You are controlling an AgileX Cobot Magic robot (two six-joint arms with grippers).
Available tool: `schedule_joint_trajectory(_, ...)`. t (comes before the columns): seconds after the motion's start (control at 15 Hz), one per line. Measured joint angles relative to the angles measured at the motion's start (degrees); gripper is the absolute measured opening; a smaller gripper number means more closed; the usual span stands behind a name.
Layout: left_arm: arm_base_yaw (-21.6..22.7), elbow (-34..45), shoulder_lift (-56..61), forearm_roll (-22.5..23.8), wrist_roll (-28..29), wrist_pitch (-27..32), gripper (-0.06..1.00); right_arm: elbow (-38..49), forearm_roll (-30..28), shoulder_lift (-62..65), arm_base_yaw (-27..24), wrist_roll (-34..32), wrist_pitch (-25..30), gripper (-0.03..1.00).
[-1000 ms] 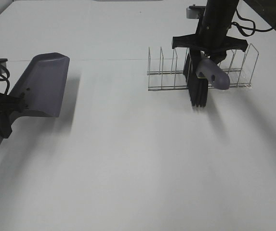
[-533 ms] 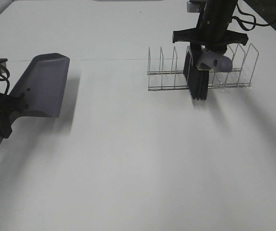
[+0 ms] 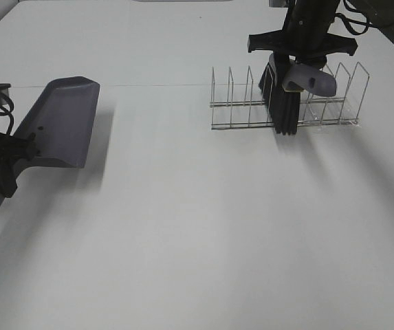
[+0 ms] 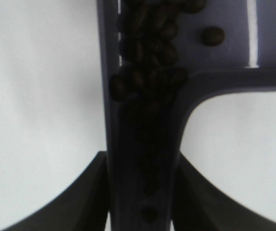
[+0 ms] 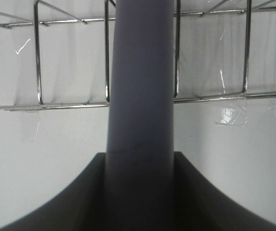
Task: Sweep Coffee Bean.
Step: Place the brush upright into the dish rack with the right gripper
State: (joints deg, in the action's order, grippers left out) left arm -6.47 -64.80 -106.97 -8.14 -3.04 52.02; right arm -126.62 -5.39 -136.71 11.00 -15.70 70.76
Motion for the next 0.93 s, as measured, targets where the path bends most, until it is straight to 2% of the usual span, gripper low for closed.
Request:
schedule_joint_trajectory(0.73,0.0,0.0,0.0,0.0,0.0,0.0,0.33,-0.1,1.0,-3.4,-0.1,0.1,-0.6,0.37)
schedule_joint_trajectory(0.93,0.0,0.0,0.0,-0.3,0.0,0.0,0.33,-0.2,3.2,-3.4,-0.1,0.2,-0.6,0.70)
